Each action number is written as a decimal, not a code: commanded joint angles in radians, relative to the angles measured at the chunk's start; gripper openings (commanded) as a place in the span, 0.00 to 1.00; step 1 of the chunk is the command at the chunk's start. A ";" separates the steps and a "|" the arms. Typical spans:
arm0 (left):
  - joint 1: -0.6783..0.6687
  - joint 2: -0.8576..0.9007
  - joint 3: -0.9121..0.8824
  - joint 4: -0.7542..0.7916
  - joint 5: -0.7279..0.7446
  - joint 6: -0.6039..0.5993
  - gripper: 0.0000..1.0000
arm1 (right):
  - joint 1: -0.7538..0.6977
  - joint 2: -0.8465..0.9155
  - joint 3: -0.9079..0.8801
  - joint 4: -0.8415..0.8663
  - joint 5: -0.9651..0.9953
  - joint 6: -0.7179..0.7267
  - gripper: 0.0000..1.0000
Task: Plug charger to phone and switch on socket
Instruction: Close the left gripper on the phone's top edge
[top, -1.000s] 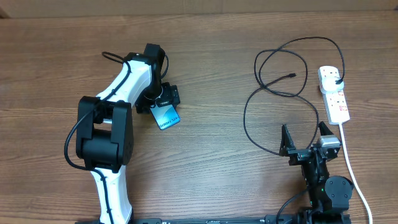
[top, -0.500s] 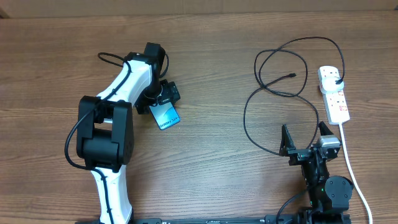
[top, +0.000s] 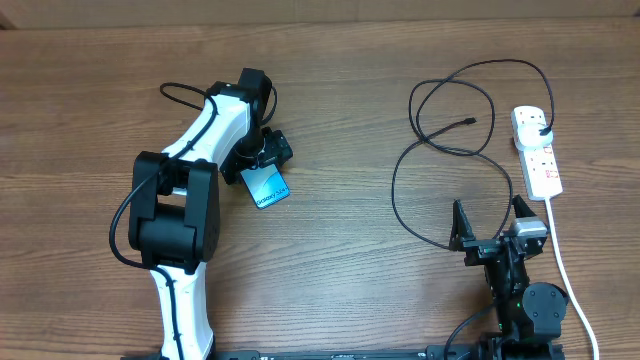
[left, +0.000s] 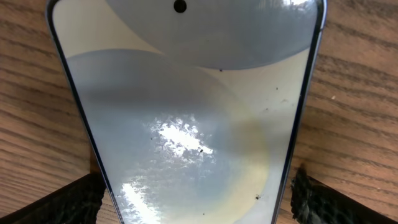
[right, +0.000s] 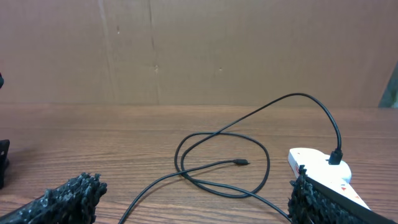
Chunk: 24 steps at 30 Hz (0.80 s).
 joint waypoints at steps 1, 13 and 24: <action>-0.010 0.142 -0.065 0.033 0.077 -0.022 1.00 | -0.003 -0.010 -0.010 0.003 0.000 -0.002 1.00; -0.009 0.142 -0.065 0.035 0.101 -0.087 1.00 | -0.003 -0.010 -0.010 0.003 0.000 -0.002 1.00; -0.009 0.142 -0.065 0.035 0.101 -0.105 0.93 | -0.003 -0.010 -0.010 0.003 0.000 -0.002 1.00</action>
